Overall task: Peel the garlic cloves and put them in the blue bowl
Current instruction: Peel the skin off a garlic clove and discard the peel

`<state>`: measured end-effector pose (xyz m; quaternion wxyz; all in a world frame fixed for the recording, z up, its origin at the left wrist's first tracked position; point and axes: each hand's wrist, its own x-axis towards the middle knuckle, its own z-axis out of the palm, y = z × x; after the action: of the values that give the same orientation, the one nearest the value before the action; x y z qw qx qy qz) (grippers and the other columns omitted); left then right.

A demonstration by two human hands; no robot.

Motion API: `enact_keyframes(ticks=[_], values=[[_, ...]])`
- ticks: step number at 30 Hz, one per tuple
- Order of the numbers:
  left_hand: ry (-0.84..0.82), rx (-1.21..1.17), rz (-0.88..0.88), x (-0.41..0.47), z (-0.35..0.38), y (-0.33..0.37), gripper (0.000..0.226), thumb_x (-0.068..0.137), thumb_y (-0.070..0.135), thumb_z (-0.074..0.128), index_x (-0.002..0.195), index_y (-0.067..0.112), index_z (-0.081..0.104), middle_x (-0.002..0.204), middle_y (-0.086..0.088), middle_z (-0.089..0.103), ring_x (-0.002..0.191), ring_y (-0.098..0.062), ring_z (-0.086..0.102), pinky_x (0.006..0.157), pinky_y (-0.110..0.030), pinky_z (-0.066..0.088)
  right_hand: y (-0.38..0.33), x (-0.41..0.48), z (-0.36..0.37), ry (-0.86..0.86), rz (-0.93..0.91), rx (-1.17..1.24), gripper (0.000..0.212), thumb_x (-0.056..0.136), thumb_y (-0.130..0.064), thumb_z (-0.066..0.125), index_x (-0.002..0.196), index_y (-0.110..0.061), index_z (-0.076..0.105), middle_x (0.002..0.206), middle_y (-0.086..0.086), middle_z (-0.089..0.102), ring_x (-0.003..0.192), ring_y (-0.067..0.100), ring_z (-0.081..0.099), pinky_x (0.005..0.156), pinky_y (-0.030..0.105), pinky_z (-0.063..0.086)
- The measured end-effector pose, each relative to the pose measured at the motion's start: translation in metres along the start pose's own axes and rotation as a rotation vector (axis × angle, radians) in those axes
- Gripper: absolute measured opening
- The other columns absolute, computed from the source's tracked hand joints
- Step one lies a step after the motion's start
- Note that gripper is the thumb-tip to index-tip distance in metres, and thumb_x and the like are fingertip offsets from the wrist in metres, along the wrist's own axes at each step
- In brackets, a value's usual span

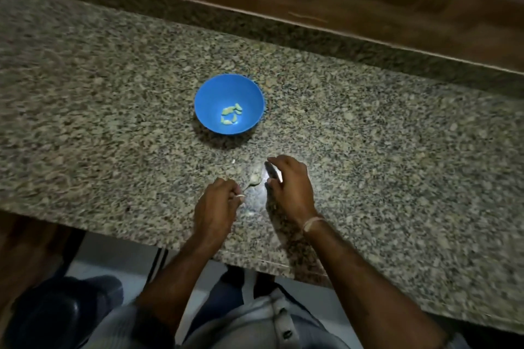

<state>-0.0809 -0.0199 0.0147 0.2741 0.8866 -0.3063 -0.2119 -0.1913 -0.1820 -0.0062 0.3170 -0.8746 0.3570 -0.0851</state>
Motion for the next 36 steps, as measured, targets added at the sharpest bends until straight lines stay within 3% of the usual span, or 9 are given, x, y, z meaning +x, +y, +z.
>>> enact_keyframes(ticks=[6, 10, 16, 18, 20, 22, 26, 32, 36], values=[[0.175, -0.131, 0.084, 0.029, -0.038, 0.024, 0.010, 0.093, 0.021, 0.069, 0.091, 0.030, 0.064, 0.087, 0.014, 0.066, 0.084, -0.012, 0.064, 0.066, -0.034, 0.049, -0.009, 0.005, 0.000, -0.011, 0.025, -0.121, 0.057, 0.085, -0.014, 0.079, 0.137, -0.030, 0.064, 0.151, -0.001, 0.052, 0.136, 0.029, 0.041, 0.094, 0.046, 0.044], [0.305, -0.087, 0.151, 0.098, -0.068, 0.055, 0.008, 0.092, 0.025, 0.074, 0.091, 0.026, 0.067, 0.092, 0.014, 0.067, 0.089, -0.015, 0.062, 0.065, -0.030, 0.034, -0.013, 0.005, 0.003, 0.031, 0.054, -0.133, 0.059, 0.080, -0.008, 0.079, 0.132, -0.032, 0.065, 0.148, -0.005, 0.053, 0.132, 0.029, 0.044, 0.087, 0.045, 0.047], [0.214, 0.207, 0.227, 0.138, -0.070, 0.049, 0.025, 0.091, 0.016, 0.077, 0.115, 0.020, 0.072, 0.115, -0.003, 0.069, 0.112, -0.031, 0.060, 0.085, -0.047, 0.050, -0.006, 0.003, 0.007, 0.028, 0.064, -0.077, 0.055, 0.086, -0.013, 0.079, 0.136, -0.032, 0.064, 0.152, -0.004, 0.052, 0.137, 0.027, 0.041, 0.097, 0.048, 0.049], [0.262, 0.150, 0.364, 0.113, -0.061, 0.046, 0.026, 0.091, 0.014, 0.076, 0.117, 0.017, 0.070, 0.113, -0.006, 0.065, 0.108, -0.031, 0.056, 0.084, -0.046, 0.048, -0.003, 0.000, 0.008, 0.067, 0.042, -0.013, 0.042, 0.095, -0.026, 0.076, 0.135, -0.027, 0.065, 0.150, -0.002, 0.054, 0.135, 0.026, 0.044, 0.102, 0.044, 0.048], [0.130, 0.001, 0.407, 0.078, -0.040, 0.040, 0.021, 0.093, 0.022, 0.074, 0.114, 0.019, 0.068, 0.107, -0.001, 0.063, 0.101, -0.022, 0.057, 0.079, -0.038, 0.046, -0.003, -0.003, 0.007, 0.128, 0.066, 0.089, 0.038, 0.097, -0.036, 0.070, 0.133, -0.022, 0.068, 0.144, 0.001, 0.059, 0.130, 0.026, 0.050, 0.103, 0.037, 0.046], [-0.052, -0.071, 0.324, 0.052, -0.015, 0.029, 0.024, 0.094, 0.032, 0.073, 0.115, 0.023, 0.067, 0.105, 0.003, 0.061, 0.099, -0.016, 0.059, 0.077, -0.035, 0.048, -0.002, -0.009, 0.007, 0.185, 0.092, 0.185, 0.035, 0.094, -0.025, 0.073, 0.129, -0.020, 0.071, 0.133, -0.001, 0.065, 0.121, 0.023, 0.057, 0.101, 0.037, 0.050], [-0.116, -0.052, 0.227, 0.042, 0.014, 0.012, 0.021, 0.092, 0.022, 0.076, 0.113, 0.023, 0.070, 0.102, 0.001, 0.065, 0.093, -0.022, 0.065, 0.076, -0.040, 0.054, -0.007, -0.023, 0.004, 0.172, 0.187, 0.462, 0.032, 0.094, -0.011, 0.072, 0.125, -0.013, 0.073, 0.122, -0.002, 0.071, 0.113, 0.011, 0.069, 0.100, 0.041, 0.058], [-0.397, -1.046, -0.378, 0.032, -0.003, 0.041, 0.016, 0.096, 0.012, 0.070, 0.110, 0.019, 0.072, 0.095, -0.005, 0.078, 0.084, -0.015, 0.071, 0.074, -0.028, 0.055, -0.026, -0.030, -0.008, 0.001, 0.390, 0.912, 0.026, 0.093, -0.006, 0.075, 0.119, -0.008, 0.075, 0.110, 0.007, 0.079, 0.106, 0.028, 0.075, 0.097, 0.054, 0.059], [-0.445, -1.291, -0.430, 0.023, -0.011, 0.056, 0.031, 0.086, 0.014, 0.070, 0.117, 0.016, 0.068, 0.101, -0.006, 0.076, 0.085, -0.010, 0.071, 0.076, -0.021, 0.059, -0.031, -0.033, -0.035, 0.012, 0.359, 0.927, 0.025, 0.092, -0.005, 0.078, 0.117, -0.008, 0.077, 0.113, 0.004, 0.079, 0.107, 0.020, 0.075, 0.098, 0.045, 0.060]])
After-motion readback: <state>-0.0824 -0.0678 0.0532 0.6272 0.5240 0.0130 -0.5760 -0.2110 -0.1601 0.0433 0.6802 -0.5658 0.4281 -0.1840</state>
